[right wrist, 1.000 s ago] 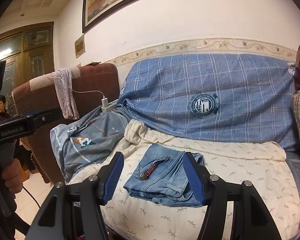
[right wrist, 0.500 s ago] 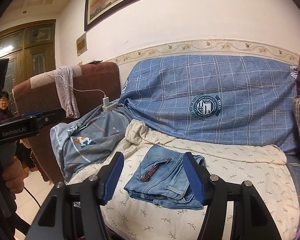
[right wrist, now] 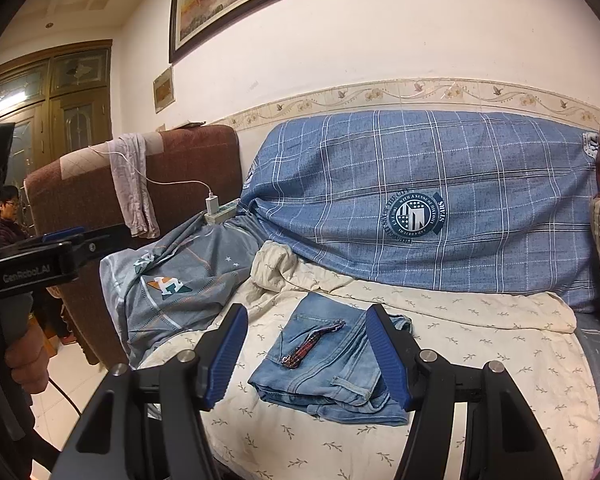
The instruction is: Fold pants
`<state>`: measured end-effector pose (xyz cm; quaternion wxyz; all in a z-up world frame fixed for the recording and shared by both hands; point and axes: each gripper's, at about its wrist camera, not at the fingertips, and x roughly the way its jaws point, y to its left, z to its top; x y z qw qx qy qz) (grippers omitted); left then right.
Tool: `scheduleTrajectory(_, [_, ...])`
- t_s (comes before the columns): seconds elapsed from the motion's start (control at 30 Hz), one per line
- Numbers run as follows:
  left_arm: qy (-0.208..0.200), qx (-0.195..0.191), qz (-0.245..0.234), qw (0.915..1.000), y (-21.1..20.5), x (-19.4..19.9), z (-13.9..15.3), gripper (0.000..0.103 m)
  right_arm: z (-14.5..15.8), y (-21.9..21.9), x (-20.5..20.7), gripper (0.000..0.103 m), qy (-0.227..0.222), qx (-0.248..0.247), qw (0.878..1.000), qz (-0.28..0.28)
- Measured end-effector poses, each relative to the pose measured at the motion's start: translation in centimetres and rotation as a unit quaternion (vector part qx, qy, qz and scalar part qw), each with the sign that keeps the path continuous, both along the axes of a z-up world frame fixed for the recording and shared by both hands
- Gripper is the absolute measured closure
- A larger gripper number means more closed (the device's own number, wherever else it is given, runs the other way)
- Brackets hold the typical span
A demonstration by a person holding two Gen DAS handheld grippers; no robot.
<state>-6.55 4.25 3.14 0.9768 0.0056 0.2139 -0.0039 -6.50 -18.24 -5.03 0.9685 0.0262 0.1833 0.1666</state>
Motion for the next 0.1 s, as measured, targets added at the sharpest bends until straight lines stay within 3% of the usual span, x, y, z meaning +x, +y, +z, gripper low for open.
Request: scheduleTrajectory(0.1, [0.000, 0.009, 0.002, 1.0000, -0.30, 0.67, -0.40, 0.004, -0.31, -0.23, 0.48, 0.038, 0.004, 0.002, 1.000, 0.000])
